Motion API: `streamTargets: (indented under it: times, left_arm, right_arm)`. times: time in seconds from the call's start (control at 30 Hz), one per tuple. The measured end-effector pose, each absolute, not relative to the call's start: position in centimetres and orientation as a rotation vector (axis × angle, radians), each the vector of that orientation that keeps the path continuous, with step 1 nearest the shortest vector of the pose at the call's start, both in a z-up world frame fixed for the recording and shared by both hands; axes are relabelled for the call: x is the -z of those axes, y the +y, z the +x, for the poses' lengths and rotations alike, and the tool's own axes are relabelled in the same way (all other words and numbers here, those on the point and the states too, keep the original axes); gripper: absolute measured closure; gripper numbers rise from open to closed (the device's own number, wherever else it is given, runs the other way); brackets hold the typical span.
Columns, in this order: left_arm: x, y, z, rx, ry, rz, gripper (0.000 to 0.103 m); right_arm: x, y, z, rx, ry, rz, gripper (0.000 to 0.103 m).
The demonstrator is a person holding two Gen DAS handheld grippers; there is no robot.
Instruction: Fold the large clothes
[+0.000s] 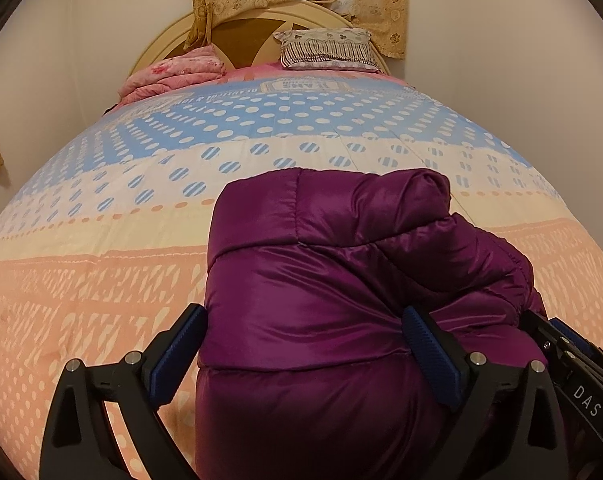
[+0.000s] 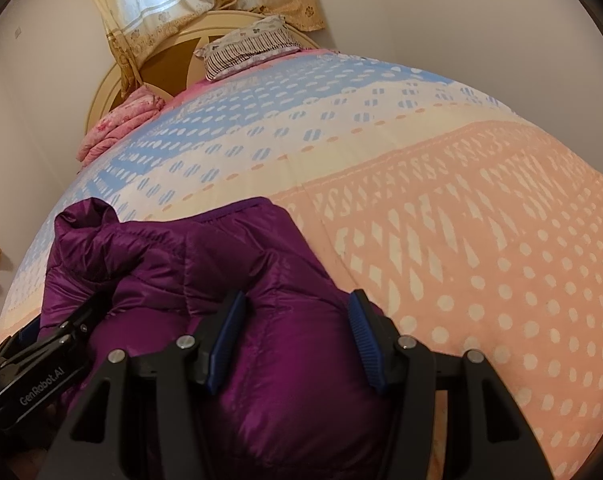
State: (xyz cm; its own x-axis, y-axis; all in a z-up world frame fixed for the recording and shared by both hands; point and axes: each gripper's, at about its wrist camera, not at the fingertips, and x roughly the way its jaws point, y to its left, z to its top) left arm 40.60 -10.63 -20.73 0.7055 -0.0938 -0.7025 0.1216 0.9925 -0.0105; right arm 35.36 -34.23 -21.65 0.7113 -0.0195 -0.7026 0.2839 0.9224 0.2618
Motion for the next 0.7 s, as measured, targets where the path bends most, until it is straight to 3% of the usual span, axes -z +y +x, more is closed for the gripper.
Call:
streamTargets:
  times: [0.7]
  left_arm:
    - [21.9, -10.4, 41.7, 0.124, 0.840, 0.017, 0.001]
  right_arm:
    - [22.3, -33.5, 36.6, 0.208, 0.817, 0.303, 0.043]
